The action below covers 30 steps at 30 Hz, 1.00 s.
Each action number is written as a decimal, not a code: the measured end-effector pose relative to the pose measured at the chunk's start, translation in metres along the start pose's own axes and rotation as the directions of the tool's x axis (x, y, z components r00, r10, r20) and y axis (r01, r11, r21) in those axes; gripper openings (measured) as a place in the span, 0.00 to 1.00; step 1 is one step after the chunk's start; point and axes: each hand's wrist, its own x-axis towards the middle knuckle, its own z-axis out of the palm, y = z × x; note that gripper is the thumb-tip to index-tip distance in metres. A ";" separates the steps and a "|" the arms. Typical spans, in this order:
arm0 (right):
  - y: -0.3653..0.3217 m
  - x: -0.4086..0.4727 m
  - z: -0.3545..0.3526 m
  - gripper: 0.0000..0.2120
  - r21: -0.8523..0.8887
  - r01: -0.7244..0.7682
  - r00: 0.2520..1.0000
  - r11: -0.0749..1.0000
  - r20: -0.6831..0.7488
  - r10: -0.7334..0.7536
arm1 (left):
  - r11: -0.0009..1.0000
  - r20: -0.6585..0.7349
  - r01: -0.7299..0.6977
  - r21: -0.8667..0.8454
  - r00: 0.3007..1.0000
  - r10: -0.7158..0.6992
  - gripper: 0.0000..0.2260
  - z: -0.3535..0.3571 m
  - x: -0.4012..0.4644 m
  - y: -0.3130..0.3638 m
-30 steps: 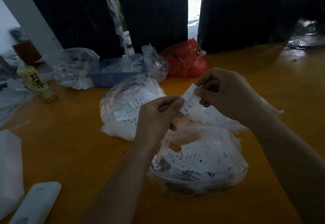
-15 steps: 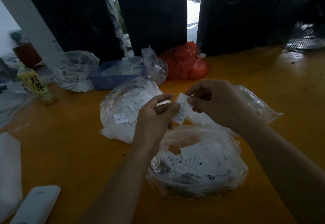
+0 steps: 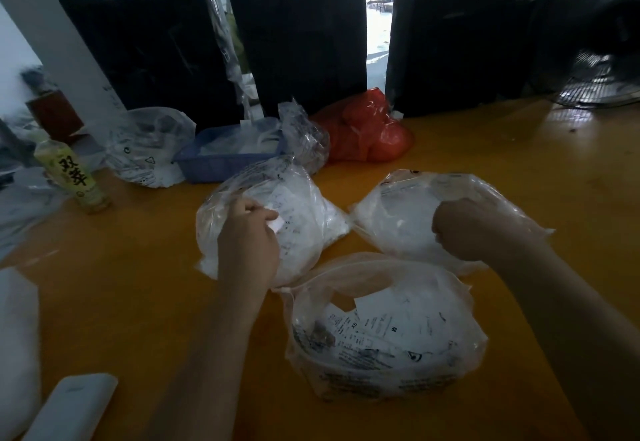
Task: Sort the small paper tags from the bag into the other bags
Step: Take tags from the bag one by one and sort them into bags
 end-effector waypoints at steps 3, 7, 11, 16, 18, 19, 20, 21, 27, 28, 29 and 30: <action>-0.001 0.011 0.018 0.15 0.042 0.023 1.000 0.999 -0.017 -0.022 | 0.988 0.102 0.018 0.154 0.994 -0.034 0.15 0.014 -0.002 -0.004; -0.003 0.020 0.030 0.11 0.073 0.031 0.999 0.997 -0.016 -0.030 | 0.924 0.152 0.036 0.380 0.983 -0.101 0.15 0.018 -0.003 -0.008; -0.002 0.022 0.024 0.10 0.096 0.002 0.998 0.995 -0.070 0.005 | 0.935 0.233 -0.012 0.354 0.969 -0.076 0.19 0.014 0.001 -0.010; -0.008 0.016 0.014 0.09 0.118 0.016 0.997 0.993 -0.072 -0.008 | 0.987 0.296 -0.022 0.159 0.955 -0.027 0.21 0.013 0.002 -0.006; -0.009 0.013 0.011 0.11 0.126 0.033 0.996 0.991 -0.087 -0.022 | 0.988 0.285 -0.021 0.153 0.958 -0.024 0.22 0.013 0.002 -0.006; -0.009 0.010 0.007 0.14 0.136 0.032 0.996 0.990 -0.089 -0.020 | 0.985 0.254 -0.026 0.170 0.967 -0.018 0.22 0.014 0.002 -0.007; -0.007 0.007 0.001 0.17 0.143 0.035 0.996 0.989 -0.087 -0.023 | 0.983 0.209 -0.028 0.181 0.978 -0.010 0.21 0.013 0.003 -0.006; -0.004 0.004 -0.005 0.20 0.146 0.047 0.996 0.988 -0.085 -0.035 | 0.985 0.156 -0.027 0.173 0.988 -0.001 0.20 0.012 0.004 -0.005; 0.011 -0.015 -0.031 0.13 0.551 0.064 0.997 0.832 -0.069 -0.031 | 0.975 -0.188 -0.160 -0.152 0.974 0.130 0.11 0.002 -0.005 0.020; 0.011 -0.018 -0.033 0.11 0.649 0.068 0.996 0.757 -0.085 -0.016 | 0.955 -0.196 -0.178 -0.236 0.972 0.132 0.10 0.000 -0.009 0.028; 0.010 -0.021 -0.036 0.09 0.746 0.078 0.996 0.661 -0.092 -0.014 | 0.930 -0.169 -0.169 -0.326 0.978 0.119 0.11 -0.002 -0.012 0.036; 0.008 -0.025 -0.039 0.08 0.833 0.093 0.995 0.546 -0.092 -0.030 | 0.899 -0.105 -0.133 -0.417 0.990 0.098 0.12 -0.005 -0.016 0.044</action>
